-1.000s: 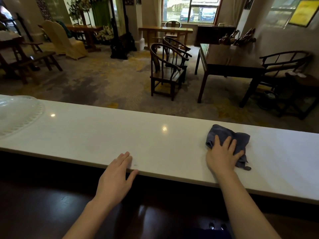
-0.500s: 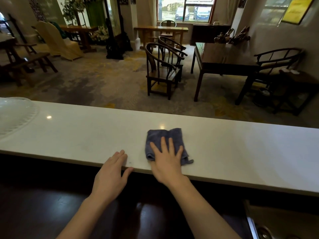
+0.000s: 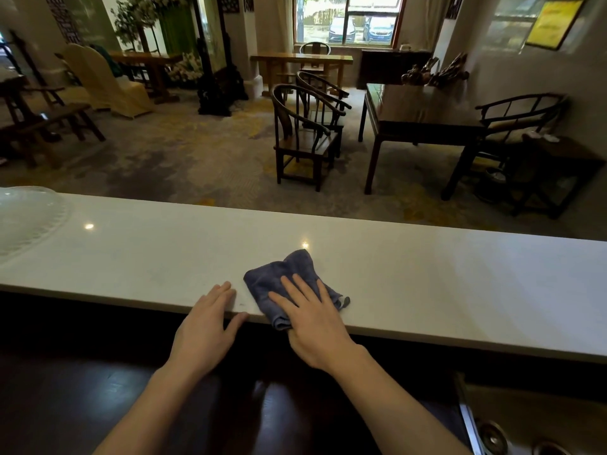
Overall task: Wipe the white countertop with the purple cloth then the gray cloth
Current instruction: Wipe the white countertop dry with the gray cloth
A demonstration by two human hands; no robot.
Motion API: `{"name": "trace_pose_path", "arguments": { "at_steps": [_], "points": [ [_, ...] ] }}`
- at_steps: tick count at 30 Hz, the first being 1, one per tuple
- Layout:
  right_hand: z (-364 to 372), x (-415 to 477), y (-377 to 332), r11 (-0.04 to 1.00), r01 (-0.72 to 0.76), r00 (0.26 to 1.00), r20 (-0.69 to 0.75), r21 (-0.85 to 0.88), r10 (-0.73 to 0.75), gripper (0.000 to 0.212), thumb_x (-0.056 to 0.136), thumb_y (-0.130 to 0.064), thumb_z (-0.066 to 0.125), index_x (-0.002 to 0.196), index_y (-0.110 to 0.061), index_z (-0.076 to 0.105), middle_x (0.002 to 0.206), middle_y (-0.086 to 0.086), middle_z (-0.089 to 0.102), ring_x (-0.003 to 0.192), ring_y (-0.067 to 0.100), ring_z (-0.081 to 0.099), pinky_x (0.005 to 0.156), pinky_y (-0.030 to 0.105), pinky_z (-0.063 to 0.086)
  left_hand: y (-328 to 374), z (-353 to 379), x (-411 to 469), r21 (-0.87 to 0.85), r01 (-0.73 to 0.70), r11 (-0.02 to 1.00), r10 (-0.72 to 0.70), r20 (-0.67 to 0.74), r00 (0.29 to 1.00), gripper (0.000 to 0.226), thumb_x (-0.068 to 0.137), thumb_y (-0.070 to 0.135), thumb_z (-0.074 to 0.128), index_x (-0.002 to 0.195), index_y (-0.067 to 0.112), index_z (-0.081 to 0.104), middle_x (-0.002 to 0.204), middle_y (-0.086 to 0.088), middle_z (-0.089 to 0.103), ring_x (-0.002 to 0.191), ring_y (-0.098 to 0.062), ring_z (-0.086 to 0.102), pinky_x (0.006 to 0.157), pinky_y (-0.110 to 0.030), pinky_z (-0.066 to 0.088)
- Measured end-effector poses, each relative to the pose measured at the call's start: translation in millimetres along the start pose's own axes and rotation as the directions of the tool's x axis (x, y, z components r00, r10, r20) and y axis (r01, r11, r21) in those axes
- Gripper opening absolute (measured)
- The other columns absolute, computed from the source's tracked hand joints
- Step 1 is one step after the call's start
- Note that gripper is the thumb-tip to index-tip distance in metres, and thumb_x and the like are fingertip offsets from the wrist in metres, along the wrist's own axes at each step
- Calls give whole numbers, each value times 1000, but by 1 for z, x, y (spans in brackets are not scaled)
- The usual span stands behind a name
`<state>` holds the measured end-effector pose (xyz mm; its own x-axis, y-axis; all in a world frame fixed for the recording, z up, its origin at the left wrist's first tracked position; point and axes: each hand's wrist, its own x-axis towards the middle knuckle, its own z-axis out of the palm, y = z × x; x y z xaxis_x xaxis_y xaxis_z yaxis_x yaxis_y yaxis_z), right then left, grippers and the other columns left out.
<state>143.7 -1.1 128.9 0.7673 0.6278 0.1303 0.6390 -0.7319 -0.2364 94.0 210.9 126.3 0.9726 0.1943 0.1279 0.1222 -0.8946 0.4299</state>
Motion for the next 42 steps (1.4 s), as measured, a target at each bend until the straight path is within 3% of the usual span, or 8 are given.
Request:
{"name": "trace_pose_path", "arguments": {
  "at_steps": [18, 21, 23, 27, 30, 32, 37, 42],
  "points": [
    [-35, -73, 92, 886, -463, 885, -78, -27, 460, 64, 94, -18, 50, 154, -29, 32, 169, 2, 17, 156, 20, 6, 125, 50, 2, 0, 3, -6, 22, -39, 999, 39, -12, 999, 62, 92, 43, 58, 145, 14, 43, 158, 0, 35, 147, -18, 26, 121, -36, 24],
    [-42, -74, 89, 866, -471, 862, -118, 170, 492, 49, 98, -19, 49, 146, -30, 45, 161, 3, 37, 152, 23, 21, 123, 49, 12, 6, 0, -6, 48, -31, 998, 31, 10, 999, 63, 90, 45, 59, 143, 13, 45, 157, -4, 37, 146, -20, 30, 120, -37, 26],
    [-51, -75, 83, 792, -460, 822, -145, 401, 550, 30, 102, -25, 44, 128, -36, 55, 133, 4, 59, 131, 29, 46, 102, 44, 35, 14, -2, -7, 22, -19, 1000, 19, -2, 1000, 59, 89, 46, 59, 138, 15, 51, 151, -5, 45, 142, -21, 37, 117, -38, 30],
    [-71, -78, 72, 607, -462, 756, -70, 647, 651, 26, 104, -48, 40, 121, -40, 57, 109, -2, 61, 107, 24, 58, 92, 45, 47, 35, -8, -12, -53, -39, 998, 32, -126, 991, 48, 88, 42, 62, 127, 15, 59, 134, -1, 60, 127, -21, 52, 108, -38, 41],
    [-84, -78, 60, 480, -374, 754, -41, 793, 655, 17, 104, -45, 44, 104, -43, 61, 106, -13, 71, 104, 12, 64, 81, 24, 50, 55, -10, -15, -203, -67, 977, 30, -181, 983, 49, 86, 44, 64, 128, 18, 57, 133, 3, 59, 125, -17, 52, 105, -33, 41],
    [-94, -78, 50, 357, -298, 770, 1, 885, 638, 24, 104, -41, 46, 97, -48, 68, 101, -18, 76, 101, 7, 69, 76, 16, 52, 70, -12, -14, -396, -61, 916, 12, -125, 992, 59, 82, 54, 66, 132, 26, 53, 134, 12, 54, 124, -9, 49, 104, -28, 38],
    [-107, -77, 32, 20, -144, 840, 111, 989, 531, 26, 102, -36, 49, 106, -41, 74, 118, -6, 76, 109, 16, 72, 86, 33, 61, 109, -19, -4, -804, 121, 582, 84, 208, 975, 81, 65, 77, 65, 135, 39, 49, 133, 22, 58, 123, -2, 54, 105, -28, 41],
    [-109, -82, 18, -165, -74, 874, 143, 984, 464, 27, 94, -35, 55, 106, -29, 78, 119, 6, 76, 111, 24, 72, 82, 31, 61, 115, -18, -5, -923, 231, 307, 296, 324, 899, 48, 83, 52, 68, 119, 20, 69, 121, -4, 72, 117, -19, 65, 92, -26, 53]
  ]
}}
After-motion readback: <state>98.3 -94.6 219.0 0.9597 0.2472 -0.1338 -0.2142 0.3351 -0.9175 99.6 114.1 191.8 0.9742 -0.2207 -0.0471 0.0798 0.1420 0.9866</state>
